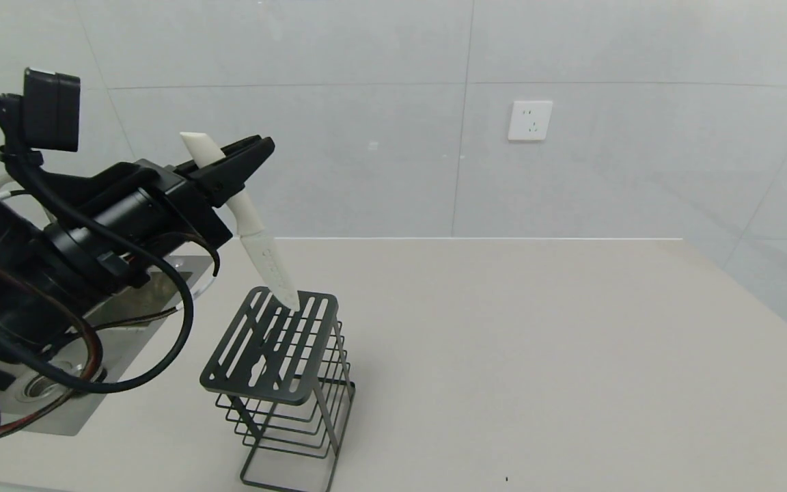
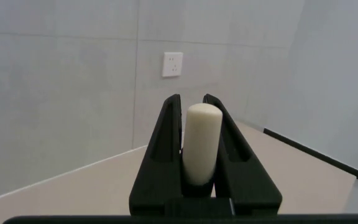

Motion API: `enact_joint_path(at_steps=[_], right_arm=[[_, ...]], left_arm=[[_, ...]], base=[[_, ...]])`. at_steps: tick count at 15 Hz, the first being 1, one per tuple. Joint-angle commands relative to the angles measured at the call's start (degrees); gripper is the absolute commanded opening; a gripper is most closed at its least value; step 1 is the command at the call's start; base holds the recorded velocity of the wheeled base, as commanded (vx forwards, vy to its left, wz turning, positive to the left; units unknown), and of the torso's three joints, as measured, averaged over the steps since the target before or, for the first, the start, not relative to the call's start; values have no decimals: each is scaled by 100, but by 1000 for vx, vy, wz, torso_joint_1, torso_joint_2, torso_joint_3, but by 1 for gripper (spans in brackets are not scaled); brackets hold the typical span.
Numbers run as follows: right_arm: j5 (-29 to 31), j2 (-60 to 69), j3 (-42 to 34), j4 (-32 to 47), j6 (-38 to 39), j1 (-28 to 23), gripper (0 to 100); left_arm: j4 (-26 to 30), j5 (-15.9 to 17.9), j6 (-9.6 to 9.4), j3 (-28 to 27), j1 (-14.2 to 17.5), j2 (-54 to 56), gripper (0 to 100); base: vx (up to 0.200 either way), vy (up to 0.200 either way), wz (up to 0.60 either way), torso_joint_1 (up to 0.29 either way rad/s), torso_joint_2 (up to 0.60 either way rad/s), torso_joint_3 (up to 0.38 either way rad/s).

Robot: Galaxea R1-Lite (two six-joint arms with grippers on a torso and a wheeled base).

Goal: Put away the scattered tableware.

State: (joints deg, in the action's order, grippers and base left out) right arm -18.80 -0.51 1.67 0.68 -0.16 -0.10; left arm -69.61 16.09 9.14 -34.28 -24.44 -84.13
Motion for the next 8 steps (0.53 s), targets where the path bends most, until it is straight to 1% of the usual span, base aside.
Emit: enact_joint_path(at_steps=[1,2,4,5,6,8], right_arm=[[-1,-28,0,2,-2,1,100],[-1,-28,0,2,-2,1,100],[-1,-28,0,2,-2,1,100],[-1,-28,0,2,-2,1,100],[-1,-28,0,2,-2,1,100],[-1,-28,0,2,-2,1,100]], left_arm=[[9,-150,-273,88,-43,-7,0],[9,-282,-352,53,-96,-60,0],[26,-326,-422,-17,-210,-69,0],[79,-326,-519,-52,-228,-16,0],[79,-326,-528,-61,-228,-7,0],[97,-308,-536,-96,-500,353,0]], base=[[0,0,0,0,0,0],[0,0,0,0,0,0],[0,0,0,0,0,0],[0,0,0,0,0,0],[0,0,0,0,0,0],[0,0,0,0,0,0]])
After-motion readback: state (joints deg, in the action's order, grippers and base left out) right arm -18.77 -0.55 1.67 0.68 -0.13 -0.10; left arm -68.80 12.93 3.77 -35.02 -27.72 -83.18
